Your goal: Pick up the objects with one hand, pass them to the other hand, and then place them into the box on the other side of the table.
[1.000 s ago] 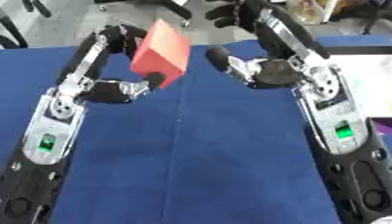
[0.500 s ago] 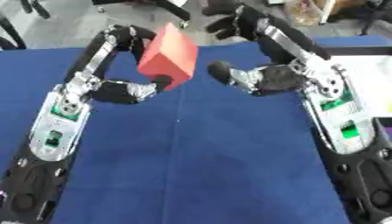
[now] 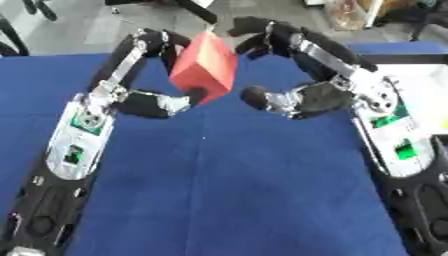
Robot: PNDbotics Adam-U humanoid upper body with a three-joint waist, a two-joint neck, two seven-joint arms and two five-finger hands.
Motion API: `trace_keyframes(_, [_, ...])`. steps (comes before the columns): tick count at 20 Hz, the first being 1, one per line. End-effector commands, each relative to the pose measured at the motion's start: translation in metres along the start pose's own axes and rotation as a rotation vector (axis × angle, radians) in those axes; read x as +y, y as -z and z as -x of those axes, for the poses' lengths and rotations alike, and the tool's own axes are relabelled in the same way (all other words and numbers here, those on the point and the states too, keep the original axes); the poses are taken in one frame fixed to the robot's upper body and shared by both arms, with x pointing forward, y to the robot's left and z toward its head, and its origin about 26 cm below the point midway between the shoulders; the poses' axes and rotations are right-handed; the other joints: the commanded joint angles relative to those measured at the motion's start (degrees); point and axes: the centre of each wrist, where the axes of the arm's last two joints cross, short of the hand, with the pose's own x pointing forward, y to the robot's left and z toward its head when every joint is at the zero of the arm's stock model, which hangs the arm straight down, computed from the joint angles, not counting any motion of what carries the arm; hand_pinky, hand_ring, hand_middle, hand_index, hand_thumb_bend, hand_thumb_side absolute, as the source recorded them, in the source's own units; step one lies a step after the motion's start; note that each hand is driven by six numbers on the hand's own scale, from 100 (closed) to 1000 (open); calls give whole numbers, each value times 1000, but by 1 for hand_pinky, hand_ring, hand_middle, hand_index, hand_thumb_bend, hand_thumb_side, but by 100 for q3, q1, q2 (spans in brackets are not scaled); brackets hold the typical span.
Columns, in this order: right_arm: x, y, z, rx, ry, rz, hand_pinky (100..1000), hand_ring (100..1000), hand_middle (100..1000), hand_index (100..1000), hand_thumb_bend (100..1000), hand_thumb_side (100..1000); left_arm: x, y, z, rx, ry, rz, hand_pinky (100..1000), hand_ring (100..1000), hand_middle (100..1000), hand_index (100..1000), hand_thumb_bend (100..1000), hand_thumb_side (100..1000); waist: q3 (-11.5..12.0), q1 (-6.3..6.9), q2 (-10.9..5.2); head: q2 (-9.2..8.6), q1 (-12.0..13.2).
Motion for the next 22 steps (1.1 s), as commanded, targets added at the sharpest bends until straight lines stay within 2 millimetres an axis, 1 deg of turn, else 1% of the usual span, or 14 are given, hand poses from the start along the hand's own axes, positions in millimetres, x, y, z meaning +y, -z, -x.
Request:
trace_keyframes(1, [-4, 3, -2, -3, -26, -17, 803, 834, 891, 971, 419, 601, 1, 10, -6, -38, 16, 11, 453, 368, 325, 446, 437, 348, -5, -80, -175, 35, 28])
trace_keyframes(12, [-2, 3, 7, 48, -45, 1, 795, 825, 880, 966, 428, 601, -6, 15, -6, -55, 22, 38, 455, 367, 325, 446, 433, 348, -6, -89, -167, 35, 5])
trace_keyframes(22, [-3, 4, 6, 84, -138, 72, 798, 828, 881, 970, 431, 607, -6, 15, -6, -56, 32, 37, 456, 368, 325, 446, 430, 347, -5, -87, -164, 35, -21])
